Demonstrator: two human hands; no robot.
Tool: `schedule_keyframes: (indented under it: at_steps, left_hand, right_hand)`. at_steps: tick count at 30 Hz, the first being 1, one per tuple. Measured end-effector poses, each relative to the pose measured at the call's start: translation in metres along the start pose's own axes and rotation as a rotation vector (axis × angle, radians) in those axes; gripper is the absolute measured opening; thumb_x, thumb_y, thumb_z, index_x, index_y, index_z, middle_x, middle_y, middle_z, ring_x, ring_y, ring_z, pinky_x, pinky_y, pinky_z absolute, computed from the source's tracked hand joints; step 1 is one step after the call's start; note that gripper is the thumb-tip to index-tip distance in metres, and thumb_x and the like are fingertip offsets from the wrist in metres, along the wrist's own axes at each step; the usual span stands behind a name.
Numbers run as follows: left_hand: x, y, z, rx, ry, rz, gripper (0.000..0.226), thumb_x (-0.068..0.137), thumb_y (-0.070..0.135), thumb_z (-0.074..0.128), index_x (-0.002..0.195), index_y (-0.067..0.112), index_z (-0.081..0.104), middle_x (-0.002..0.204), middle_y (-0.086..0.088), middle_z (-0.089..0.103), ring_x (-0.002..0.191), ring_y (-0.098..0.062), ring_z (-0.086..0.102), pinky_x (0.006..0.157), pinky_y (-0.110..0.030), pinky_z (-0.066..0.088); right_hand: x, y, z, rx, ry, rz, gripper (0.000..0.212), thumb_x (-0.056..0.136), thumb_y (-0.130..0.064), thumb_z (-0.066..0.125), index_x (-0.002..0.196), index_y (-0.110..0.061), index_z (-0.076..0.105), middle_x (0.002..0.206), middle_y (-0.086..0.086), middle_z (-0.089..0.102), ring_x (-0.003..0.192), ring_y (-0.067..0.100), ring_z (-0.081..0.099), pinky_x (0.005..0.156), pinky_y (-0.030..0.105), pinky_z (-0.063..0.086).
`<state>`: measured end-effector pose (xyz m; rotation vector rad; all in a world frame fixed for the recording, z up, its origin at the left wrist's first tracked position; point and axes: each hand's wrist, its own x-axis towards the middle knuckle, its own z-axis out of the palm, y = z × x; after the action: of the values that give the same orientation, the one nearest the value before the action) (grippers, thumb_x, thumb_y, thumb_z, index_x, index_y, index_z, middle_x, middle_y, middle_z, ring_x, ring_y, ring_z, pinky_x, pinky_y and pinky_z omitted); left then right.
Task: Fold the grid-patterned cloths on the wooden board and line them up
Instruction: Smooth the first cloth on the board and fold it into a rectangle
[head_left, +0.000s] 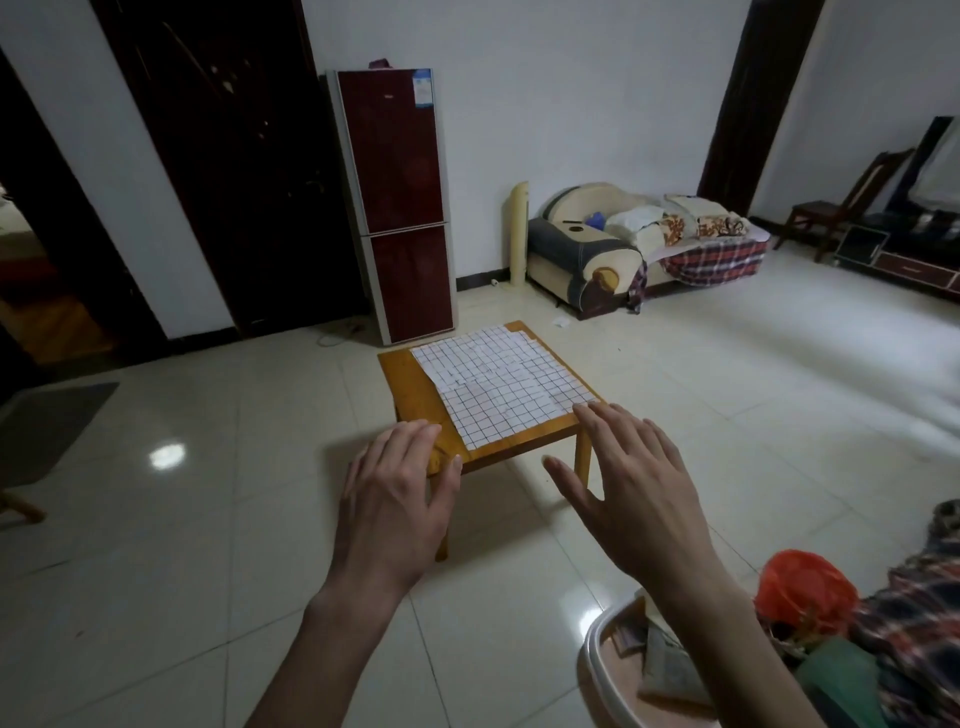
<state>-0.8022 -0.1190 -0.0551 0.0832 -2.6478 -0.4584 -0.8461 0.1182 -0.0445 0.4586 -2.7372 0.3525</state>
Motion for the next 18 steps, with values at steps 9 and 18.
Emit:
schedule_keyframes:
  at_steps: [9,18]
  left_hand:
    - [0.127,0.014,0.07,0.037,0.008,-0.021,0.054,0.103,0.05,0.043,0.143,0.017,0.058,0.142,-0.005,0.062,0.135,-0.022,0.055,0.112,-0.035,0.036]
    - [0.22,0.028,0.129,0.063,-0.008,-0.069,0.056,0.102,0.05,0.042,0.144,0.015,0.058,0.145,-0.006,0.061,0.137,-0.023,0.054,0.113,-0.034,0.031]
  right_hand:
    - [0.124,0.064,0.044,0.028,-0.026,-0.015,0.081,0.1,-0.074,0.023,0.158,-0.02,0.04,0.16,0.002,0.047,0.151,0.021,0.04,0.124,0.039,0.021]
    - [0.229,0.122,0.081,0.065,-0.056,-0.076,0.085,0.1,-0.076,0.017,0.161,-0.02,0.034,0.165,0.002,0.041,0.155,0.02,0.032,0.128,0.043,0.024]
